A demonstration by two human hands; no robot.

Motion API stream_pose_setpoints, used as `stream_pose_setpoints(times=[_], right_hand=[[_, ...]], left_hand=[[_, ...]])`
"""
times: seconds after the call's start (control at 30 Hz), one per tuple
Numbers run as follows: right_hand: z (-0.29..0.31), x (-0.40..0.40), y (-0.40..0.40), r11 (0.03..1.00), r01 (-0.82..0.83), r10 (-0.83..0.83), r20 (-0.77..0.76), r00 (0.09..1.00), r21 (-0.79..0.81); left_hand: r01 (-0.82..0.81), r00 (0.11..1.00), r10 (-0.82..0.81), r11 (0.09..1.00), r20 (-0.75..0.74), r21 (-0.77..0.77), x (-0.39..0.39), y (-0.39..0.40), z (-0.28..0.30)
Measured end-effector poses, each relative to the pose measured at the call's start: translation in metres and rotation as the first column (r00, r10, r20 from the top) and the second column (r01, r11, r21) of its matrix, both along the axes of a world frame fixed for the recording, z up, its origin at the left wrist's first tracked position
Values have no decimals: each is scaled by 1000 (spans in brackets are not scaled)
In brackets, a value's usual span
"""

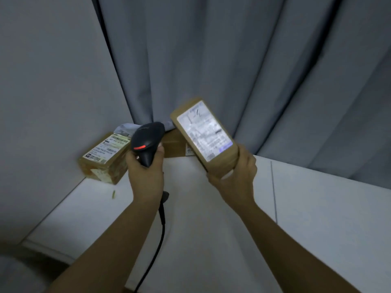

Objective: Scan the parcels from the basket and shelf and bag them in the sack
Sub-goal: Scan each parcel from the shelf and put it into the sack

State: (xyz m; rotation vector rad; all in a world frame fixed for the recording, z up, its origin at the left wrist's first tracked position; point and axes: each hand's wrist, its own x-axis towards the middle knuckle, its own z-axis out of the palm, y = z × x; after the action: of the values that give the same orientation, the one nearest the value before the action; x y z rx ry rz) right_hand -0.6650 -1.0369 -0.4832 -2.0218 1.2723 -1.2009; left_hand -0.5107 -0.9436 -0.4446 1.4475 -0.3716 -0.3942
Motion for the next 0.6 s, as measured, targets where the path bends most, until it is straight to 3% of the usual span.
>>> stream_pose_setpoints(times=[0.2,0.37,0.6], right_hand=[[14,-81,77,979,-134,136,0,991,150],[56,-140,145,953,-240,243,9,970,186],[124,-200,228,923,-265,198,245,949,278]], left_hand=[[136,987,-138,990,-81,-32,-51,53,49],[268,963,-268,963,-8,40,-92,115,84],[314,947,-313,949,-69,4,-139,202,119]])
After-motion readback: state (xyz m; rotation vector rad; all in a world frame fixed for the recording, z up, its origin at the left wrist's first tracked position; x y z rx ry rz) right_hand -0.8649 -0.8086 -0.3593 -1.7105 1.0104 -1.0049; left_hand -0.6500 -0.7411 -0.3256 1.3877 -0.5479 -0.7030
